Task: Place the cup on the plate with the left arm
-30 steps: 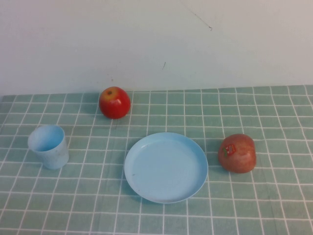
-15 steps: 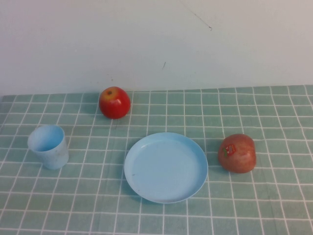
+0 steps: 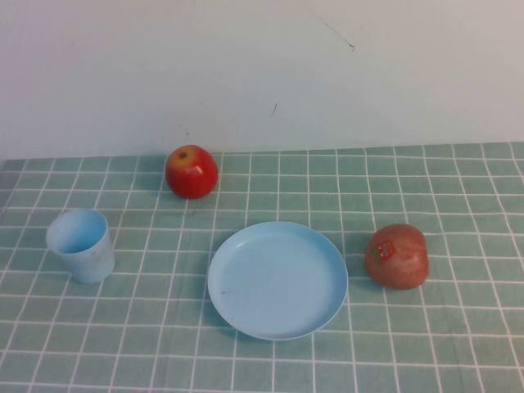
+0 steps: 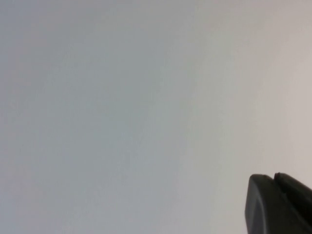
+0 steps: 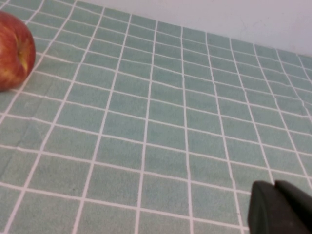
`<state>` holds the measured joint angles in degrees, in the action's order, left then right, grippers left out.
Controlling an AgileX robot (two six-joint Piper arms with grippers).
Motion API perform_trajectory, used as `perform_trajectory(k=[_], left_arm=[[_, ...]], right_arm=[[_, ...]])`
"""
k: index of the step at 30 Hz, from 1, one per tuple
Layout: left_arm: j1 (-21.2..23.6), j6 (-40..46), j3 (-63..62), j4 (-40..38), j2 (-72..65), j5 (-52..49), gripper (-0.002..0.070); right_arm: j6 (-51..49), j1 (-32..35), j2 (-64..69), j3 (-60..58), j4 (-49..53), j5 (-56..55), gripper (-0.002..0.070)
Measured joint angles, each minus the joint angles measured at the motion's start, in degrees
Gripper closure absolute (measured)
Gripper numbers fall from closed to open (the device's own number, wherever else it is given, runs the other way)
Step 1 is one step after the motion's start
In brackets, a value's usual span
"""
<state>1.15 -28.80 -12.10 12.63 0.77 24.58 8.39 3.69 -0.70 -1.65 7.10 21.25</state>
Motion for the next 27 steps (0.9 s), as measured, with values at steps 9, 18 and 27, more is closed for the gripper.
perform_trajectory(k=[9,18,27], left_arm=[[0.0,-1.5,-30.3,3.9,-17.0,-38.1,0.0674],[-0.1,-1.0,-46.3,5.8,-44.3,-70.8,0.0675],[-0.2,9.1,-46.9,-7.6,-58.5,-73.8,0.0675]], right_arm=[[0.0,0.0,0.0,0.0,0.0,0.0,0.0678],[0.0,0.0,0.0,0.0,0.0,0.0,0.0678],[0.0,0.0,0.0,0.0,0.0,0.0,0.0678]])
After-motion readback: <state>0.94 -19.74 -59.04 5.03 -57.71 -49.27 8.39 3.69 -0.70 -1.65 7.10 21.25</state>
